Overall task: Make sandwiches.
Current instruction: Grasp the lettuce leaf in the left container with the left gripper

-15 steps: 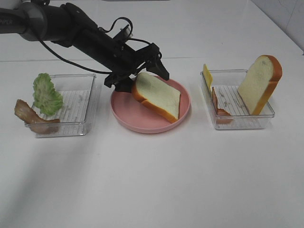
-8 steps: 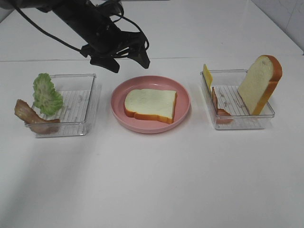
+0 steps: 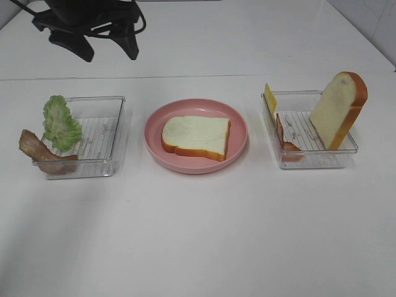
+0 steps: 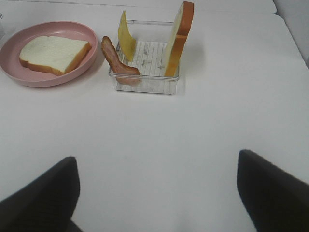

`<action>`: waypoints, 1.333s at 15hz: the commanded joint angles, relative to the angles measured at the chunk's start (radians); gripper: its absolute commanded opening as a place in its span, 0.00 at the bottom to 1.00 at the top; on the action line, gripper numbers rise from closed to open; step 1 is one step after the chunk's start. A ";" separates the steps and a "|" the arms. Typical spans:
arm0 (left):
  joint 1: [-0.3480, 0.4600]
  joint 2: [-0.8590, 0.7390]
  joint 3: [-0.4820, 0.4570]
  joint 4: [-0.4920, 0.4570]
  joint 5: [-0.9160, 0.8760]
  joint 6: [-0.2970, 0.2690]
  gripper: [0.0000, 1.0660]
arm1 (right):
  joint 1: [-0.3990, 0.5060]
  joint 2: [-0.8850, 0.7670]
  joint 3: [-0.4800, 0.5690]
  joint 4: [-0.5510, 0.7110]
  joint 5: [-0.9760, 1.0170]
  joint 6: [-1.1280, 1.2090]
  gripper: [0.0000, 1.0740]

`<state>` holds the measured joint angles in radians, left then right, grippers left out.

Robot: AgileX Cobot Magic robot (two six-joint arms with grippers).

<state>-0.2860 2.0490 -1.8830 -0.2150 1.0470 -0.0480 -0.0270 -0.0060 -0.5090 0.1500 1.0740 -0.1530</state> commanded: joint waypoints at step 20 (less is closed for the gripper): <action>0.145 0.231 0.002 0.240 0.016 -0.050 0.68 | -0.007 -0.005 0.002 0.018 -0.007 -0.008 0.77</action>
<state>-0.1450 2.2780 -1.8830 0.0220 1.0700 -0.0910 -0.0270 -0.0060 -0.5090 0.1660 1.0740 -0.1530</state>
